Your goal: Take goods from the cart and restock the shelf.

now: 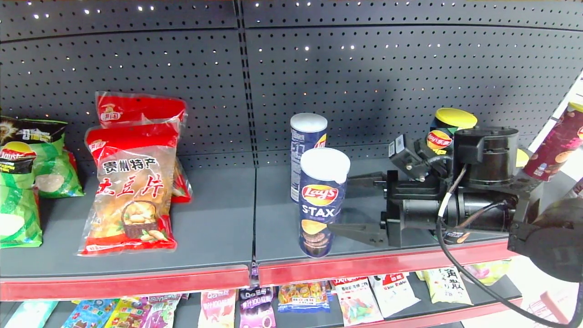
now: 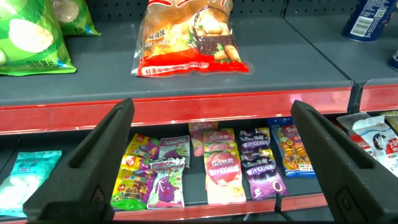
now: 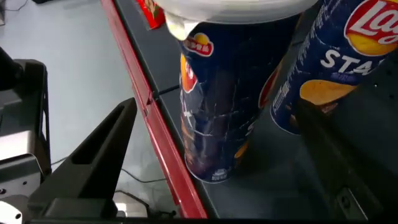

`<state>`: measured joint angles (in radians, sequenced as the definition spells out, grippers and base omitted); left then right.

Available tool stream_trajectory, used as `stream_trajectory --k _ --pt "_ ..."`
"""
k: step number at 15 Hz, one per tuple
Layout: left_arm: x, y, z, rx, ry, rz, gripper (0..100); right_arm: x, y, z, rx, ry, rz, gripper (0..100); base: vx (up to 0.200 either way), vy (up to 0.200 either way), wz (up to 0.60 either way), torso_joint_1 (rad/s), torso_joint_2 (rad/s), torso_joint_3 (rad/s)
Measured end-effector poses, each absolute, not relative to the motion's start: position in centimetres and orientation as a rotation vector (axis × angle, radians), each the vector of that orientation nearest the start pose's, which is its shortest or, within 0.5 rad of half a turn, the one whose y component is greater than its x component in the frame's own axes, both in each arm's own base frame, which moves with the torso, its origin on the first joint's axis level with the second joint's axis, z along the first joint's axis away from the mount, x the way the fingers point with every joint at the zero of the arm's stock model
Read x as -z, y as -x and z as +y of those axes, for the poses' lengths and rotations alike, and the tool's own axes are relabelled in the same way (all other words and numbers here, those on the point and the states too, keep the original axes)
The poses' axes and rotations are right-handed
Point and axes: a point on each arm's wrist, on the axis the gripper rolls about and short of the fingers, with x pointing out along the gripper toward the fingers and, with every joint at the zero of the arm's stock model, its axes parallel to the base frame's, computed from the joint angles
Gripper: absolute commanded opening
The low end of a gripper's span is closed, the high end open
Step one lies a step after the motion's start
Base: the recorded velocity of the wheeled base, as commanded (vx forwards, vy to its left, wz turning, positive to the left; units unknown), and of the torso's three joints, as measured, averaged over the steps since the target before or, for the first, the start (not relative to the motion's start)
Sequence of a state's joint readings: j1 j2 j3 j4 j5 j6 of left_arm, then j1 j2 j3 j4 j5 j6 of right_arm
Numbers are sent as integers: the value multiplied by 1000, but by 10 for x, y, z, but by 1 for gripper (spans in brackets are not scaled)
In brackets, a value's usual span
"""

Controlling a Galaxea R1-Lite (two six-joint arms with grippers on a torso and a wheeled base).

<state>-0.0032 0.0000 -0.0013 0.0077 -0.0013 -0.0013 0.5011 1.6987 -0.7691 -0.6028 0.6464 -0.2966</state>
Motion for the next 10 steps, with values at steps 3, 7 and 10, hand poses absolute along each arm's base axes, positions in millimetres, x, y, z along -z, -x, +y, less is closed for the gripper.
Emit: stream_trajectory --k 3,7,10 --pt "-75 23 0 5 1 6 100 -165 -243 150 -1171 239 200 100 0 0 0 0 0 0" --pt "-75 23 0 4 1 5 100 -154 -226 139 -1147 241 257 100 0 0 0 0 0 0" --pt "-75 23 0 4 1 6 100 -150 -220 134 -1105 252 280 100 0 0 0 0 0 0"
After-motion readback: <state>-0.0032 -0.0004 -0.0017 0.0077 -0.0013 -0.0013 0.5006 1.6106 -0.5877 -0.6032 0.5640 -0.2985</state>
